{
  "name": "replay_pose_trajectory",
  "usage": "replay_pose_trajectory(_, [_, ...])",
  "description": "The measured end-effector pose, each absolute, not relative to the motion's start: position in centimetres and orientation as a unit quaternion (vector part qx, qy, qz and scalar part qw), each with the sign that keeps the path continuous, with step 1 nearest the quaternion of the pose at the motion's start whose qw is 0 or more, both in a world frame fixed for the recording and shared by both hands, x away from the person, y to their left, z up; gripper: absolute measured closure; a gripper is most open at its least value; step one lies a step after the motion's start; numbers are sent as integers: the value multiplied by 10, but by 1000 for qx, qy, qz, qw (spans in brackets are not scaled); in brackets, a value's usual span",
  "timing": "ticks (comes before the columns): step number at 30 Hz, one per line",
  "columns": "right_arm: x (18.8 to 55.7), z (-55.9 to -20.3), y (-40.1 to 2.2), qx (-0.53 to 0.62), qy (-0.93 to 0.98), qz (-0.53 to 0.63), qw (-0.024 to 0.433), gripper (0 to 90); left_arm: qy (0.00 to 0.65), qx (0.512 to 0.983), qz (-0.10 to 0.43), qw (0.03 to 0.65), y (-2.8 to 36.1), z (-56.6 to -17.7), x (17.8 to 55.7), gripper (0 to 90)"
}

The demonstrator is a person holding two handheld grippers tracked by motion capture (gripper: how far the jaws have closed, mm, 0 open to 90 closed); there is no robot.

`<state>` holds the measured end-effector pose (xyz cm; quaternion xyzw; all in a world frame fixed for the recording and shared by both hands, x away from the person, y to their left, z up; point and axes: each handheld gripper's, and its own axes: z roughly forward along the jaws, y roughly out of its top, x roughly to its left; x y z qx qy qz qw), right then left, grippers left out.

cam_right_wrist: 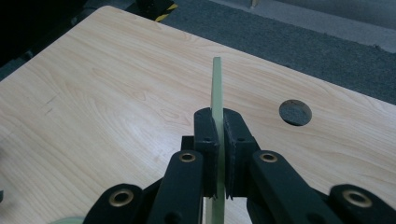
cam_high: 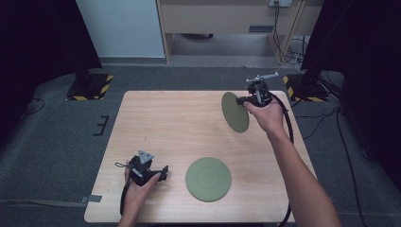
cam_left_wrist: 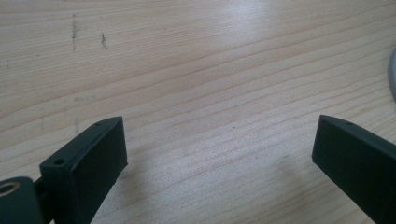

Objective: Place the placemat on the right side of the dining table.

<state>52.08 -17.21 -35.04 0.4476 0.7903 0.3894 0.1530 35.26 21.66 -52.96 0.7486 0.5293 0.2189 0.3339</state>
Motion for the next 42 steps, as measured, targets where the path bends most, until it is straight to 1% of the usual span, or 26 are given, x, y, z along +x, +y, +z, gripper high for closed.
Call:
replay_pose_trajectory(16, [549, -355, -183, 466, 782, 387, 149, 860, 539, 746, 208, 331, 216, -534, 354, 30])
replay_pose_trajectory(20, [554, -356, -186, 472, 777, 389, 150, 860, 534, 752, 211, 323, 214, -536, 354, 31])
replay_pose_trajectory(26, [563, -354, -194, 483, 768, 393, 152, 860, 540, 747, 212, 323, 215, -536, 356, 31])
replay_pose_trajectory(32, [568, -360, -198, 489, 768, 383, 154, 860, 538, 751, 215, 318, 214, -536, 356, 29])
replay_pose_trajectory(42, [564, -368, -196, 485, 773, 374, 162, 860, 531, 757, 219, 311, 212, -536, 355, 29])
